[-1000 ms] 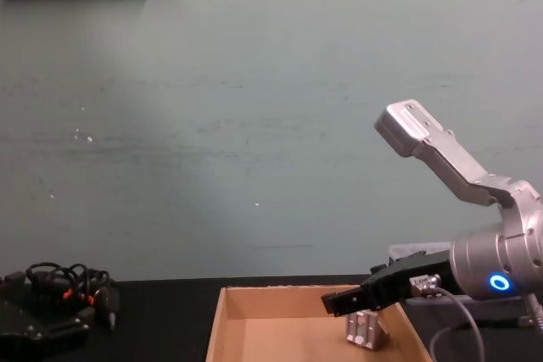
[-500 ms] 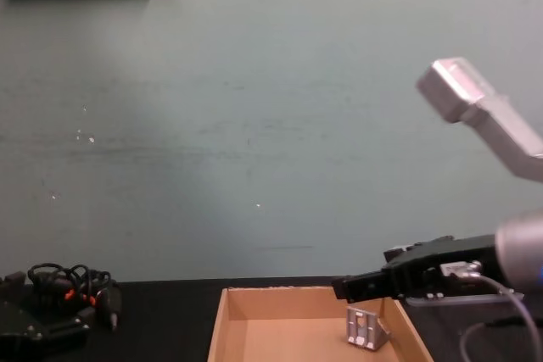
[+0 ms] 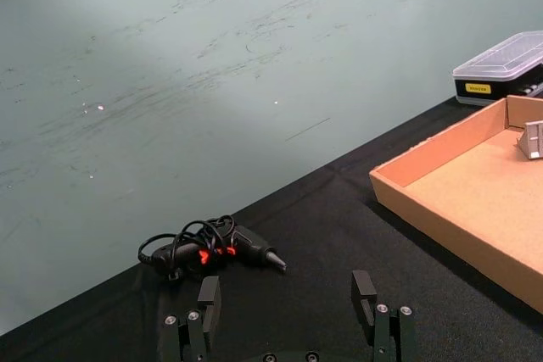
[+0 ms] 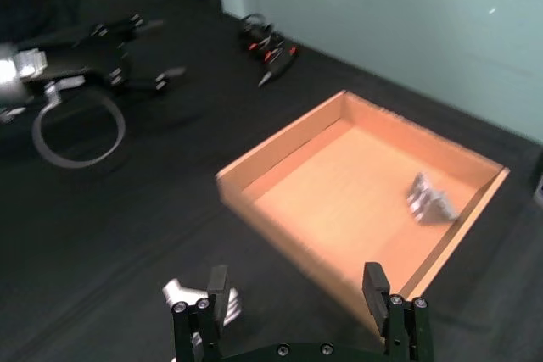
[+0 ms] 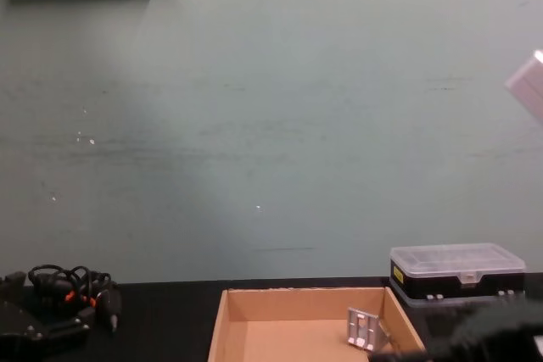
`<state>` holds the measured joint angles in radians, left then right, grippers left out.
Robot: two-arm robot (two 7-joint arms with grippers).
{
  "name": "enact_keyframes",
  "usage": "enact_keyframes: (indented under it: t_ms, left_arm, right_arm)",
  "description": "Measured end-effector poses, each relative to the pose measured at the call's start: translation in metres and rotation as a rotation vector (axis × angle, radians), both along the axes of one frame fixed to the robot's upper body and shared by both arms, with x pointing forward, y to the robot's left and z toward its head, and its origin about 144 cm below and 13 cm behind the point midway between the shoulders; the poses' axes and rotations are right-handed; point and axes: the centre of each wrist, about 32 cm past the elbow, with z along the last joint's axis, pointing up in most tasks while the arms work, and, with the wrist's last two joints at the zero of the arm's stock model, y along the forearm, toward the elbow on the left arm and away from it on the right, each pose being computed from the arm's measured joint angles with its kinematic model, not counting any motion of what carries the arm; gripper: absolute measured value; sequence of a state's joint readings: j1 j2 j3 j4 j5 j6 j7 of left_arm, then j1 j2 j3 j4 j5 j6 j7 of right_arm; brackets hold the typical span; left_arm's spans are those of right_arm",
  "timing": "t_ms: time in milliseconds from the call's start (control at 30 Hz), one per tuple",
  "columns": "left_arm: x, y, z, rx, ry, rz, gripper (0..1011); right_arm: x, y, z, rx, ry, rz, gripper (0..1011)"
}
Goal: Use one hand to pick up the angle iron from the table and place it into the box.
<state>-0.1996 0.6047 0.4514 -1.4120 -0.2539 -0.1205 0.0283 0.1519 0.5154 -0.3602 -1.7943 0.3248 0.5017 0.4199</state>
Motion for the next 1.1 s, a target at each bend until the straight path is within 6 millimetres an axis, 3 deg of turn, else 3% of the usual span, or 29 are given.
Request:
enact_keyframes:
  t_ms: [133, 333, 1100]
  left_arm:
    - [0.000, 0.000, 0.000, 0.000, 0.000, 0.000, 1011]
    - [0.000, 0.000, 0.000, 0.000, 0.000, 0.000, 1011]
    - [0.000, 0.000, 0.000, 0.000, 0.000, 0.000, 1011]
  right_arm:
    - [-0.017, -0.001, -0.006, -0.009, 0.029, 0.035, 1003]
    - [-0.023, 0.000, -0.012, -0.033, 0.069, 0.081, 1003]
    - [-0.008, 0.008, -0.030, -0.101, 0.169, 0.146, 1003]
